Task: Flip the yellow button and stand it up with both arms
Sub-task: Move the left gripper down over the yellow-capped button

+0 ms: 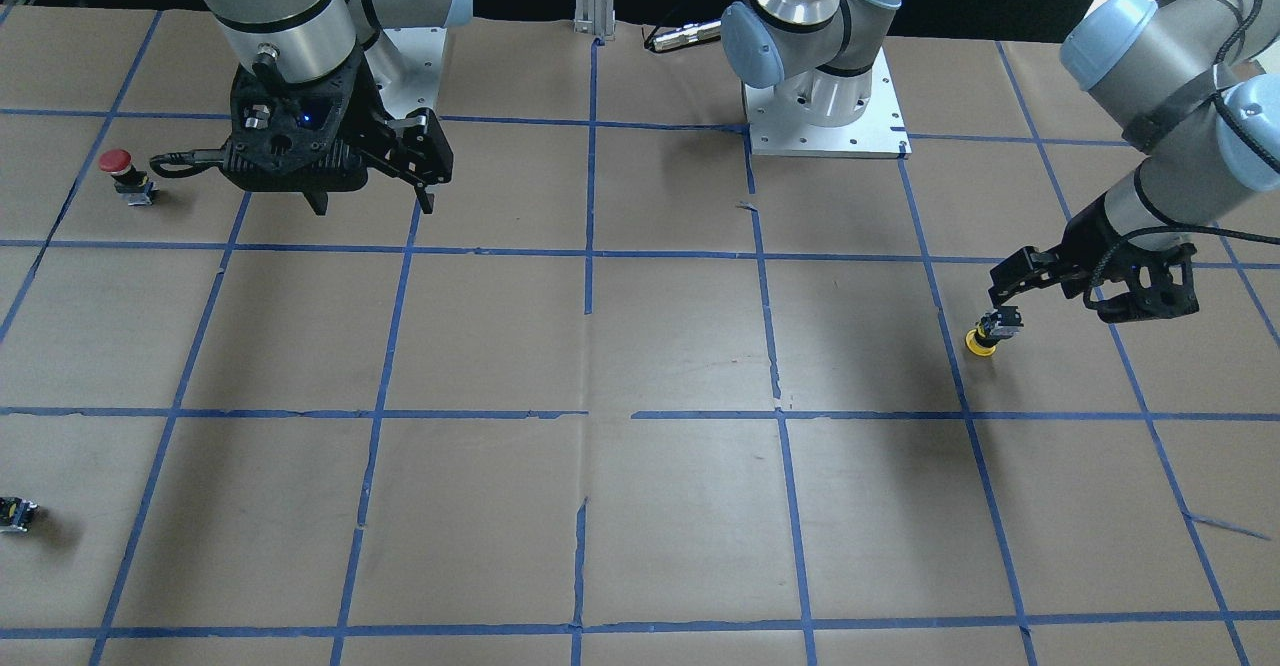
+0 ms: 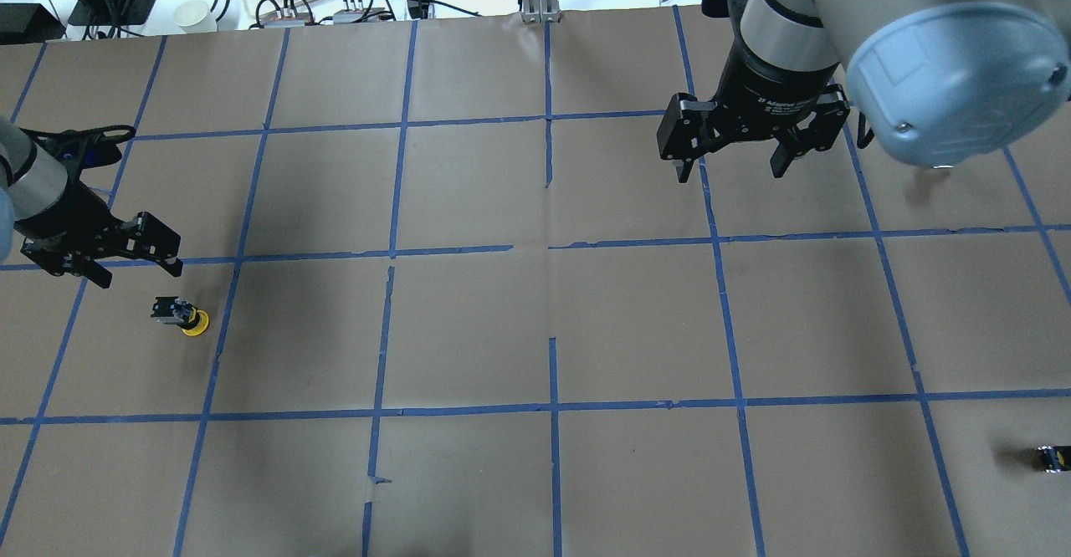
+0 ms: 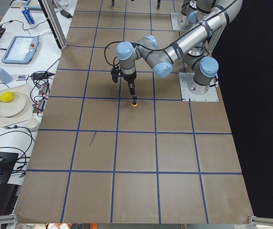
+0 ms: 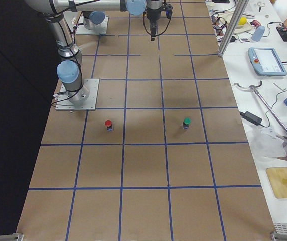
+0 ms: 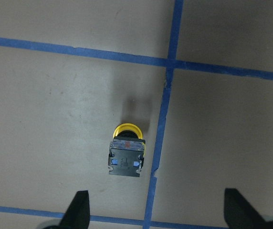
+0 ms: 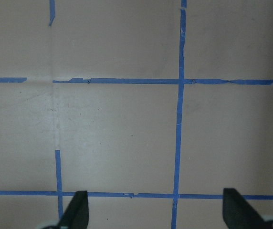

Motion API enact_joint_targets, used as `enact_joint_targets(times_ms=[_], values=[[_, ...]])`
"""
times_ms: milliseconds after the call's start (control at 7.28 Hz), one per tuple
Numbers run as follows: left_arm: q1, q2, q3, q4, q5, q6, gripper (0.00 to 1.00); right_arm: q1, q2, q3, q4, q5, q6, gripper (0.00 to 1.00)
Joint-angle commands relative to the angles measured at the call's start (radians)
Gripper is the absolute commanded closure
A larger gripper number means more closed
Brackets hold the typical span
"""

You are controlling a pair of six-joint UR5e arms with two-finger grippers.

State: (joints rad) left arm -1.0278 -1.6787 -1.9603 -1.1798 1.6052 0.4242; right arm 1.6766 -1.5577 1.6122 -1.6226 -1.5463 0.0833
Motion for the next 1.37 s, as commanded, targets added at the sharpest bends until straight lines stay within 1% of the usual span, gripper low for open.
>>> enact_joint_targets(times_ms=[0,137,412,550,687,824,962,1099,1237], values=[[0.011,-0.042,-0.086,0.142,-0.001,0.014,0.0,0.0,0.001,0.0,0.001,0.002,0.0,0.0],[0.012,-0.065,-0.085,0.167,0.004,0.014,0.01,0.0,0.001,0.0,0.0,0.0,0.001,0.0],[0.028,-0.088,-0.081,0.169,0.042,0.109,0.09,-0.001,-0.001,0.0,0.0,0.002,0.0,0.0],[0.028,-0.09,-0.088,0.167,0.042,0.111,0.16,-0.001,-0.001,0.0,0.001,0.002,0.0,0.0],[0.028,-0.091,-0.089,0.167,0.045,0.113,0.17,-0.001,-0.001,0.0,0.001,0.002,0.001,0.0],[0.028,-0.102,-0.088,0.167,0.045,0.114,0.21,-0.001,-0.001,-0.002,0.001,0.002,0.0,0.0],[0.029,-0.11,-0.085,0.167,0.047,0.114,0.28,-0.001,-0.001,0.0,0.001,0.002,0.0,0.0],[0.029,-0.11,-0.084,0.166,0.047,0.114,0.32,-0.003,-0.001,-0.002,0.001,0.0,0.0,0.0],[0.029,-0.108,-0.081,0.161,0.048,0.113,0.33,-0.003,-0.001,-0.002,0.001,0.0,0.0,0.0]])
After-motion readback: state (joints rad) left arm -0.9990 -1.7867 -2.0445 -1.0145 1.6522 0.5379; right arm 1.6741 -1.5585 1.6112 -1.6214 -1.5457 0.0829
